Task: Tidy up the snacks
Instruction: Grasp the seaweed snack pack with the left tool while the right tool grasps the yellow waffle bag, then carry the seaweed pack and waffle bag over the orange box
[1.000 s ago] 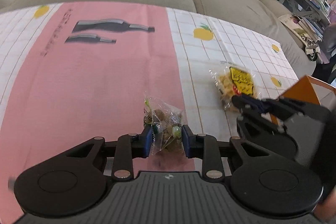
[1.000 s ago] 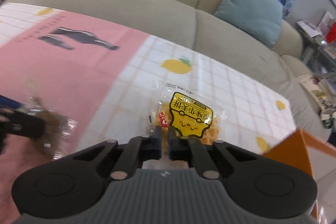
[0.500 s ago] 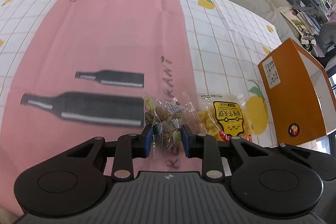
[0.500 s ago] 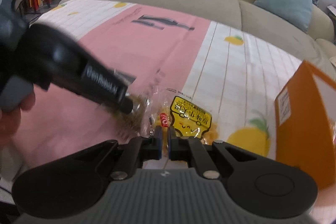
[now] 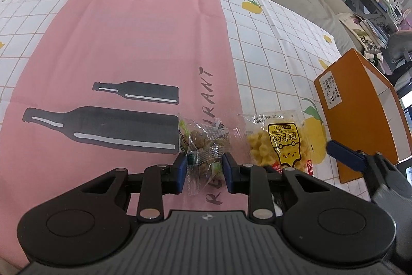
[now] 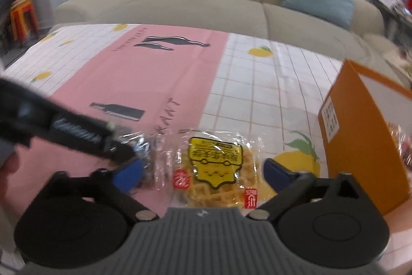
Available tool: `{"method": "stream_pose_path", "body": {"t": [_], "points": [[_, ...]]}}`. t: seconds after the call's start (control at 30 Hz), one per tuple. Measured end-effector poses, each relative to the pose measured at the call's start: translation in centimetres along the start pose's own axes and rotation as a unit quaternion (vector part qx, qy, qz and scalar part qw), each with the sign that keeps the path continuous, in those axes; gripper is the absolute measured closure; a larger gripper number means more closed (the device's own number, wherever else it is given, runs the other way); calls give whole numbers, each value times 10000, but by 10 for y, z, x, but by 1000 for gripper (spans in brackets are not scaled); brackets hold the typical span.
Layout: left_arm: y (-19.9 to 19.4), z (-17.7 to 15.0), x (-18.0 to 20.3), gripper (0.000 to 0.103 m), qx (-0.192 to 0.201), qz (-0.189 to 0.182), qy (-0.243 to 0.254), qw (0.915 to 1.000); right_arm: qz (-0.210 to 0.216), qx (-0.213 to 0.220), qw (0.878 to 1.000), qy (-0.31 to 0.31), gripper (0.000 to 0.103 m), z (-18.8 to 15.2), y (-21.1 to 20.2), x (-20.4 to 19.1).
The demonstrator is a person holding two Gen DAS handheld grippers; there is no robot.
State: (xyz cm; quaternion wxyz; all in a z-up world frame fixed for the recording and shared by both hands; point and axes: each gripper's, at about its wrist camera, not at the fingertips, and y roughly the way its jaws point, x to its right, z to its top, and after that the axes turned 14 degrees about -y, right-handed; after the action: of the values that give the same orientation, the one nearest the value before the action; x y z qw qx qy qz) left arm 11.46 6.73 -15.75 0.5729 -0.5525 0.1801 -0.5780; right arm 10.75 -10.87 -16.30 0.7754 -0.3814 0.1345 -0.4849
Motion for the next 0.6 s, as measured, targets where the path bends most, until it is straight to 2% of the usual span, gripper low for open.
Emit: {"method": "stream_pose_path", "body": {"t": [0.2, 0.27, 0.37, 0.5, 0.6], "points": [[4, 0, -2, 62, -71, -5, -17, 10000, -6, -385, 9989, 261, 3, -10, 25, 15], [8, 0, -2, 55, -109, 9, -29, 9999, 84, -340, 9983, 456, 3, -14, 27, 19], [12, -1, -3, 51, -142, -31, -94, 9998, 140, -285, 9985, 449, 3, -15, 28, 20], [15, -1, -5, 52, -174, -113, -156, 9997, 203, -258, 9989, 339, 3, -17, 30, 16], [15, -2, -4, 59, -164, -147, -154, 9996, 332, -348, 9978, 465, 3, -21, 35, 19]]}}
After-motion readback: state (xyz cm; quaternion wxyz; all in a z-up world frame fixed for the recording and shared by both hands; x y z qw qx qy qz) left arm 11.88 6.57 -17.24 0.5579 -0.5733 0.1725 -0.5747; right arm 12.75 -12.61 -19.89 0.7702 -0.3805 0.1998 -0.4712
